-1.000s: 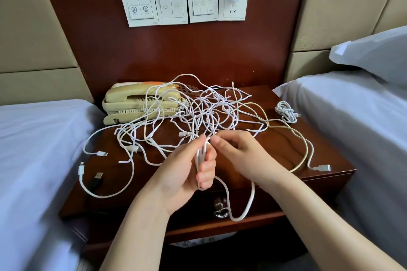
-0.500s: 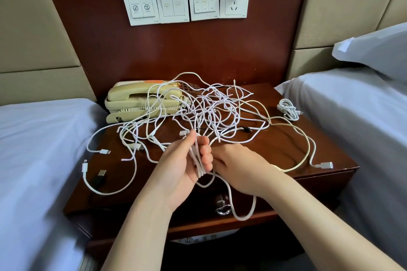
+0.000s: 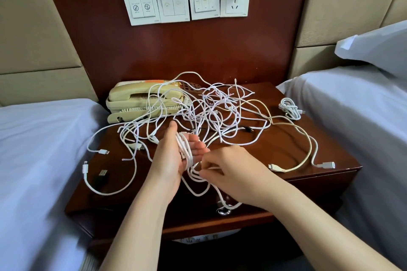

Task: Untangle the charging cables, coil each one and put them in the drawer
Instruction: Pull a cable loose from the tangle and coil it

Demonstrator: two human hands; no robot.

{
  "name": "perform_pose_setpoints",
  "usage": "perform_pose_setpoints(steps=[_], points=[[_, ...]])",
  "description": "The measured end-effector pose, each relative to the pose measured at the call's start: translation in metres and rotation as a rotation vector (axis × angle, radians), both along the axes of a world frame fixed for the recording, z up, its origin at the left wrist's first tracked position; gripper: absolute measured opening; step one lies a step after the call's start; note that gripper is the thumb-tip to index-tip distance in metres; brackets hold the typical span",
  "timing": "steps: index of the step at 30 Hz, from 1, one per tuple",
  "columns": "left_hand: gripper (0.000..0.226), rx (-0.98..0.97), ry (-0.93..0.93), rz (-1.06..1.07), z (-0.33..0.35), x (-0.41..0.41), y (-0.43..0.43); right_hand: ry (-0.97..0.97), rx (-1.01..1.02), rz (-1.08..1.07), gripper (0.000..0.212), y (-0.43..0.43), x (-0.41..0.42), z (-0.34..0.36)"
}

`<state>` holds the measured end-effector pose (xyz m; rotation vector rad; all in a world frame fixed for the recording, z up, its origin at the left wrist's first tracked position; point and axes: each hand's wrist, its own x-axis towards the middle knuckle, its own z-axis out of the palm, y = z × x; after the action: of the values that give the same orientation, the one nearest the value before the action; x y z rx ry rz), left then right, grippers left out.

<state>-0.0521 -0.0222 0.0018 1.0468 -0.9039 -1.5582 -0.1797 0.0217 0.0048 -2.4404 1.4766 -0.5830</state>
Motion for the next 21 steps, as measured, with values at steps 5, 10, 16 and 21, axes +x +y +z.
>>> perform_pose_setpoints(steps=[5, 10, 16, 21], points=[[0.067, -0.074, -0.386, -0.037, -0.004, -0.006, 0.007, -0.437, 0.272, -0.094, 0.028, -0.002, -0.010, 0.006], [0.080, -0.137, -0.454, -0.130, -0.002, -0.005, 0.013, -0.815, 0.592, -0.014, 0.033, -0.001, -0.013, 0.011], [0.081, -0.107, -0.371, -0.297, 0.001, -0.008, 0.019, -0.772, 0.259, 0.016, 0.028, -0.007, -0.013, 0.009], [0.079, -0.124, -0.311, -0.390, 0.007, -0.011, 0.024, -0.730, 0.119, 0.002, 0.025, -0.017, -0.019, 0.003]])
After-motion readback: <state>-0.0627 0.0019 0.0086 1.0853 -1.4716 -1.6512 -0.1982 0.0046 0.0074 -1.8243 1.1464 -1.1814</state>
